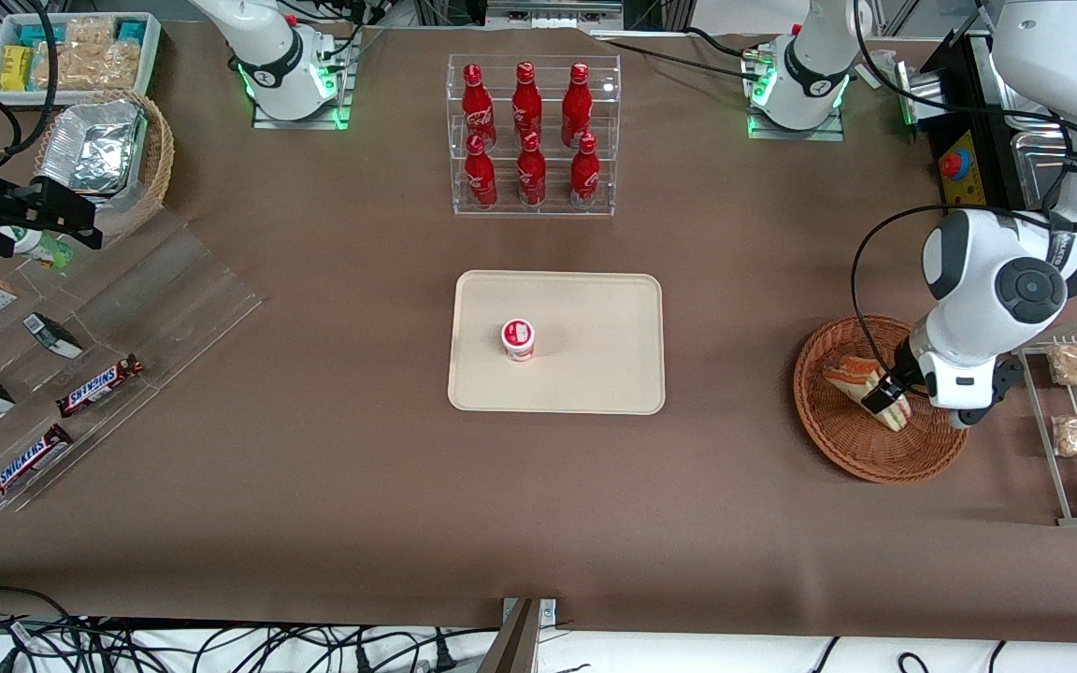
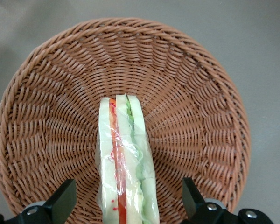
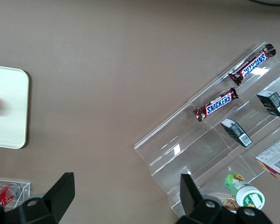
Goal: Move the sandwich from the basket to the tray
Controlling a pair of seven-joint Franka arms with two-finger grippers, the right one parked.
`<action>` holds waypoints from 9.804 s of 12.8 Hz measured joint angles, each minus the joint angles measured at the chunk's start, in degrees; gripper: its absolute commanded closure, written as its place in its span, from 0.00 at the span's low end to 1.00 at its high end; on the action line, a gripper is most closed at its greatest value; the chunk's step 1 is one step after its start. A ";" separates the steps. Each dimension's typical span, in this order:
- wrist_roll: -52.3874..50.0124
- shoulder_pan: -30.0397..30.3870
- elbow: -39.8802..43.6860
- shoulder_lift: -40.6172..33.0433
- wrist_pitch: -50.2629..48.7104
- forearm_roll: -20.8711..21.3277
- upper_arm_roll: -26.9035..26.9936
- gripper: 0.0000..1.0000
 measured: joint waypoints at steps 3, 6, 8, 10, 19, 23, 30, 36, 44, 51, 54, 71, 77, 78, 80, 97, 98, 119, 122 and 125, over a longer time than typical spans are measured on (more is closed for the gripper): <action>-0.13 0.00 -0.02 1.59 0.81 0.13 0.00 0.00; -0.16 0.00 -0.06 2.81 0.96 0.15 0.00 0.93; -0.16 -0.01 -0.07 3.06 0.97 1.02 -0.01 1.00; -0.20 -0.03 -0.09 3.09 0.97 2.09 -0.08 1.00; 5.86 -0.05 4.34 -0.25 -7.90 2.81 -2.64 1.00; 11.04 -0.28 14.93 -2.95 -24.69 2.63 -9.78 1.00; 12.86 -1.34 22.80 -2.51 -32.94 -1.08 -21.83 1.00; 18.41 -9.30 25.55 0.26 -35.48 -1.81 -23.91 1.00; 14.40 -17.71 25.14 8.91 -27.58 -1.15 -23.79 1.00; 6.20 -21.34 23.70 17.63 -23.30 8.90 -23.74 1.00; 6.16 -21.51 22.87 18.74 -23.30 10.20 -23.67 0.97; 1.44 -17.68 28.99 12.29 -31.40 10.86 -23.55 0.00; 2.07 -6.55 31.30 3.55 -37.45 6.29 -23.73 0.00; 3.15 -5.59 32.16 2.98 -38.75 5.15 -23.75 0.00; 5.81 -4.09 34.38 2.53 -42.06 3.76 -23.76 0.00; 46.36 -4.10 26.04 -17.60 -53.12 -12.26 -0.66 0.00; 46.57 -4.21 25.68 -17.65 -53.13 -12.26 -0.68 0.00; 46.85 -4.53 24.67 -17.09 -53.47 -12.27 -0.72 0.00; 46.85 -4.55 24.71 -17.09 -53.46 -12.27 -0.72 0.00; 46.85 -4.56 25.34 -17.12 -53.45 -12.27 -0.73 0.00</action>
